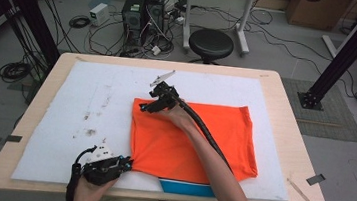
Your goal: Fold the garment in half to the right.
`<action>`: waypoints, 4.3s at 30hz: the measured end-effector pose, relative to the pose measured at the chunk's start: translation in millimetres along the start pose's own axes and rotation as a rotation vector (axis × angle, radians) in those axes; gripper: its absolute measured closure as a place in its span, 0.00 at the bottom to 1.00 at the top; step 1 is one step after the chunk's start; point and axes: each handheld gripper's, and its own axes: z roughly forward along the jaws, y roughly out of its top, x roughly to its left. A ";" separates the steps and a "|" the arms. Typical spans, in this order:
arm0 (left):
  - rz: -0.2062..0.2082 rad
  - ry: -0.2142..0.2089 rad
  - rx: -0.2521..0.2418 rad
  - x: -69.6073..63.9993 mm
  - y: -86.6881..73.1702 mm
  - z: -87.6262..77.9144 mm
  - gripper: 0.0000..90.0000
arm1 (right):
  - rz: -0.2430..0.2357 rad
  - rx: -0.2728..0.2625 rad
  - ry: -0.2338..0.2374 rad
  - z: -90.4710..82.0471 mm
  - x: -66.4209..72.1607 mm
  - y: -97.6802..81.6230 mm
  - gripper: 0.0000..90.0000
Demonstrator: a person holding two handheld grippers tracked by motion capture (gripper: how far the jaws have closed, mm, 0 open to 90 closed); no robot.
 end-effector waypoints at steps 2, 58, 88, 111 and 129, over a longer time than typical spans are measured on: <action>0.000 0.000 0.000 0.0 -0.1 0.0 0.90 | -0.009 0.002 0.002 4.6 0.9 1.5 0.30; 0.024 0.010 -0.002 -1.8 -0.8 0.2 0.90 | 0.007 0.082 0.001 50.8 -1.9 11.5 0.36; 0.025 0.011 -0.004 -2.5 -1.1 0.2 0.90 | 0.035 0.067 0.002 49.1 -3.2 11.4 0.52; 0.018 0.001 -0.011 -2.4 -1.7 -1.3 0.90 | -0.011 0.071 0.077 44.5 -2.5 13.2 0.95; -0.004 -0.071 -0.071 6.7 1.9 -33.7 0.90 | -0.032 0.006 0.087 28.6 13.1 32.3 0.95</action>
